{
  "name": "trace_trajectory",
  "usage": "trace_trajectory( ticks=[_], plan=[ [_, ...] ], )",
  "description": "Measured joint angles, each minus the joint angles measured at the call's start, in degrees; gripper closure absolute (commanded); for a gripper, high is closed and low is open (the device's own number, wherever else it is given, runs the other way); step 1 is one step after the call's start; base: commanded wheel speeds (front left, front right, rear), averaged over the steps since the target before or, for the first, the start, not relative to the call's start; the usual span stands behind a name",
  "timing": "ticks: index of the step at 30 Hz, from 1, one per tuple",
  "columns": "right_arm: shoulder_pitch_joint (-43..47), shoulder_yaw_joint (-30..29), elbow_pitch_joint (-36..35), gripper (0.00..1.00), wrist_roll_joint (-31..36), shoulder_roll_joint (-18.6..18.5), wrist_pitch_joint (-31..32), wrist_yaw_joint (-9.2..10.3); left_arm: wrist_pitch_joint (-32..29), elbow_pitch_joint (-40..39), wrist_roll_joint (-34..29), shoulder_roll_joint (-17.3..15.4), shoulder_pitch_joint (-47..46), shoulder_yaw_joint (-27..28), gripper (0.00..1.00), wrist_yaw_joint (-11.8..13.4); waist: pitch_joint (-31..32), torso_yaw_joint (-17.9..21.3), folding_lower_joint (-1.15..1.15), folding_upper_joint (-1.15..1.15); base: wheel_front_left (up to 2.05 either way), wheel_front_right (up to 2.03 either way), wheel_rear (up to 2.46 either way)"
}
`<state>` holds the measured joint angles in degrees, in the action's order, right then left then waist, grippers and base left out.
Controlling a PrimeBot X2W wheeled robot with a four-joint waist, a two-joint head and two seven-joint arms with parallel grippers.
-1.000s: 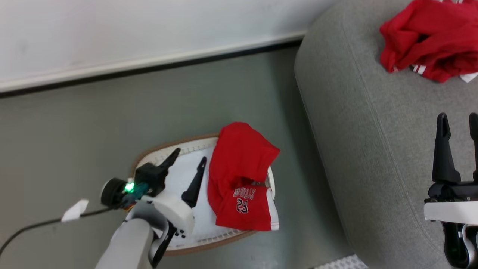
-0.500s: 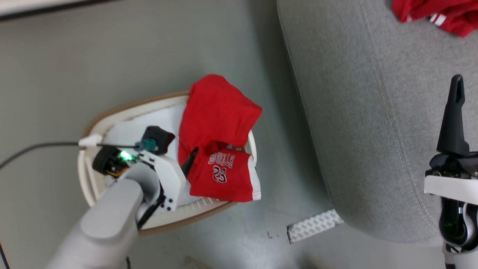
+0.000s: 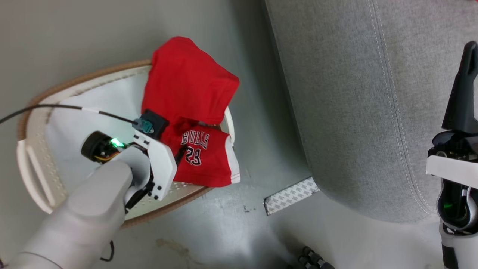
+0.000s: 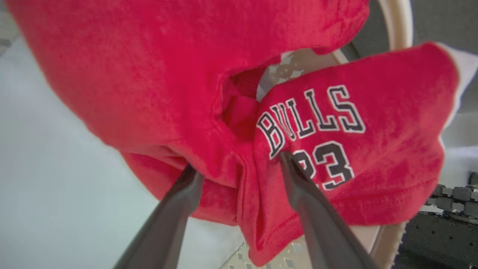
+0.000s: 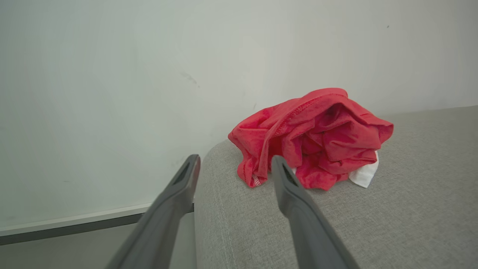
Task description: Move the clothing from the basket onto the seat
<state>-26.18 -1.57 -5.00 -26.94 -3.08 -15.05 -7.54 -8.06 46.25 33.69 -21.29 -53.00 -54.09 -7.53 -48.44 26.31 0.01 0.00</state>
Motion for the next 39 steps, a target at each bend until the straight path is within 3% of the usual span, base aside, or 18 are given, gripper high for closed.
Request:
trace_trajectory(
  ticks=[13, 14, 15, 27, 39],
  plan=[
    [-0.6, 1.2, -1.9, 0.00, 0.7, 0.1, 0.0, 0.00, -0.3, -1.4, 11.1, -1.7, -3.9, -13.1, 0.00, 0.0, -3.1, -0.1, 0.00, 0.00, 0.06, 0.06, 0.06],
    [-0.6, 1.4, -2.0, 0.00, 0.9, 0.1, 0.0, 0.00, 0.3, -2.1, 11.9, -2.3, -4.2, -14.0, 0.42, 0.0, -3.2, -0.2, 0.00, 0.00, 0.07, 0.07, 0.07],
    [-0.6, 1.6, -2.1, 0.00, 1.1, 0.1, 0.0, 0.00, 1.5, -2.5, 12.9, -2.9, -4.6, -14.9, 1.00, 0.0, -3.3, -0.3, -0.01, 0.00, 0.02, 0.02, 0.02],
    [-2.0, 2.5, -0.9, 0.00, 1.3, 0.1, 0.0, 0.00, 7.3, -3.6, 17.1, -5.0, -7.0, -18.8, 1.00, 0.0, -1.8, -0.1, 0.00, 0.00, 0.00, 0.00, 0.00],
    [-1.7, 1.6, 1.5, 0.00, 4.5, 0.1, 0.0, 0.00, 13.8, -2.5, 19.7, -1.0, -4.0, -19.2, 1.00, 0.0, 6.9, -2.4, -0.01, 0.00, 0.00, 0.00, 0.00]
  ],
)
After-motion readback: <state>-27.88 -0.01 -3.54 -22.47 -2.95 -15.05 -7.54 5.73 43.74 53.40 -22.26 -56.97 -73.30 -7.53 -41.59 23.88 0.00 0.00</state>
